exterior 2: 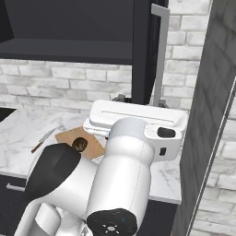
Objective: Pick the bread, place it on the cutting board, pick the jam, place it on the counter, and close the cabinet.
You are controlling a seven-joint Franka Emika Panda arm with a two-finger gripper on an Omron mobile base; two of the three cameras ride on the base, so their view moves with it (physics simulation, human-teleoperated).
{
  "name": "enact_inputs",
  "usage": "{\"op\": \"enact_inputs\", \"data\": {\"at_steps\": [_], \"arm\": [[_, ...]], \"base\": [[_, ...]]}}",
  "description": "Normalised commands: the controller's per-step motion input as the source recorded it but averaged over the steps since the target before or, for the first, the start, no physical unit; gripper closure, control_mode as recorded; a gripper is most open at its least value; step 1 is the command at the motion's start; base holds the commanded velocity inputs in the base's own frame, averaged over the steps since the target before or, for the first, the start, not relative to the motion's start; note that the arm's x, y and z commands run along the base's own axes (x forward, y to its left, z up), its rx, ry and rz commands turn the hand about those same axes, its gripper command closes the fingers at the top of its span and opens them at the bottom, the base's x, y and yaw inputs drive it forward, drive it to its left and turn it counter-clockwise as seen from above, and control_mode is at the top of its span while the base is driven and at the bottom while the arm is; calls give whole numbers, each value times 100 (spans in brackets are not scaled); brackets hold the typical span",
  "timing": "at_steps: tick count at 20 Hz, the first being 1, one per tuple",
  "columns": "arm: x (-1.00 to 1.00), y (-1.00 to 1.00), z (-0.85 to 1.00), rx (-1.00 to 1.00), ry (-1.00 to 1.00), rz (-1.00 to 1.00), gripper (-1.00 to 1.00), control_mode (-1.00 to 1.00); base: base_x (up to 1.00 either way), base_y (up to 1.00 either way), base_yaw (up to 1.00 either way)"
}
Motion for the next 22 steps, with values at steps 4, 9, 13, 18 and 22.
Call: {"op": "enact_inputs", "data": {"at_steps": [4,9,13,18,22], "arm": [[17,-4,0,0,-2,0,-100,-100],[7,0,-2,0,0,2,-100,-100],[5,0,-6,0,0,5,-100,-100],[6,4,-12,0,-3,9,-100,-100],[19,17,-11,0,-2,8,-100,-100]], "base": [[0,0,0],[0,0,0],[0,0,0],[0,0,0],[0,0,0]]}}
